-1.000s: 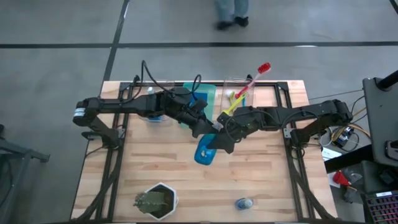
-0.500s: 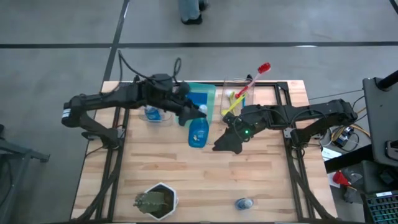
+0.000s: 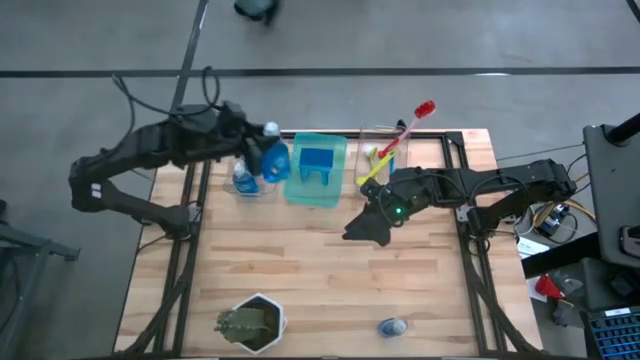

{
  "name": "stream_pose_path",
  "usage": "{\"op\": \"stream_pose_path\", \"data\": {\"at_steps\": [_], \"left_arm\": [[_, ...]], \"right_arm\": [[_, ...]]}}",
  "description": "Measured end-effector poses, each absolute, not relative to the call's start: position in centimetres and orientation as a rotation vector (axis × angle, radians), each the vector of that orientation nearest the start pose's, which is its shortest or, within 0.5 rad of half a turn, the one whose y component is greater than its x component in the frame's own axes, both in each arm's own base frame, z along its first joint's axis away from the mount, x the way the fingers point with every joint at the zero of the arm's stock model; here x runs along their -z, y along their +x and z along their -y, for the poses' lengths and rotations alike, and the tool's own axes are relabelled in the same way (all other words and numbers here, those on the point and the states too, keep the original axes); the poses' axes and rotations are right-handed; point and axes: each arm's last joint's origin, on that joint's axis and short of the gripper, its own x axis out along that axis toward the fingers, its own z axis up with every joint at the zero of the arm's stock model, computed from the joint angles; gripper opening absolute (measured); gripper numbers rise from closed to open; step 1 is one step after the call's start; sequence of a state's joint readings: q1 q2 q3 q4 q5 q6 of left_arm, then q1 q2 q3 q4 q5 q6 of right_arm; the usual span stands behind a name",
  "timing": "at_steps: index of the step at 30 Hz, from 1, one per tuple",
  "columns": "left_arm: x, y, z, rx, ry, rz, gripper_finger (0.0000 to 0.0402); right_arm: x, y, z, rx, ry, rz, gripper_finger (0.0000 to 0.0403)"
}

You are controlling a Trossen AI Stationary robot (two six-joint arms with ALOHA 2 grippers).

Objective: Pick & Place Kitchen Sink Supplies
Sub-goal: Put the dishwashing liquid into the left transparent bin

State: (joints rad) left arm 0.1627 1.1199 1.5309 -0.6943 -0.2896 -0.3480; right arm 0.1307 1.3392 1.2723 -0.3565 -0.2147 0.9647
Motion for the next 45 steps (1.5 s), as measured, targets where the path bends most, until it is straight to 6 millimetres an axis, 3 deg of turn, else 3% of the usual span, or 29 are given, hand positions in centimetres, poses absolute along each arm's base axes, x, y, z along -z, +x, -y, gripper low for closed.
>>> {"op": "stream_pose_path", "data": {"at_steps": [7, 14, 31, 45], "left_arm": [[-45.6, 16.5, -4.1, -0.693, -0.201, -0.193, 0.0133], [-43.0, 15.9, -4.4, -0.743, -0.152, -0.081, 0.0134], [-31.7, 16.1, -5.1, -0.812, -0.174, -0.197, 0.0135], [-24.5, 15.9, -5.3, -0.862, -0.139, -0.143, 0.0135]], "right_arm": [[-36.4, 29.3, -4.3, -0.063, 0.942, -0.530, 0.0245], [-36.4, 29.3, -4.3, -0.046, 0.950, -0.524, 0.0251], [-36.5, 29.2, -4.3, -0.020, 0.999, -0.516, 0.0240], [-36.5, 29.2, -4.3, -0.008, 1.048, -0.519, 0.0235]]}}
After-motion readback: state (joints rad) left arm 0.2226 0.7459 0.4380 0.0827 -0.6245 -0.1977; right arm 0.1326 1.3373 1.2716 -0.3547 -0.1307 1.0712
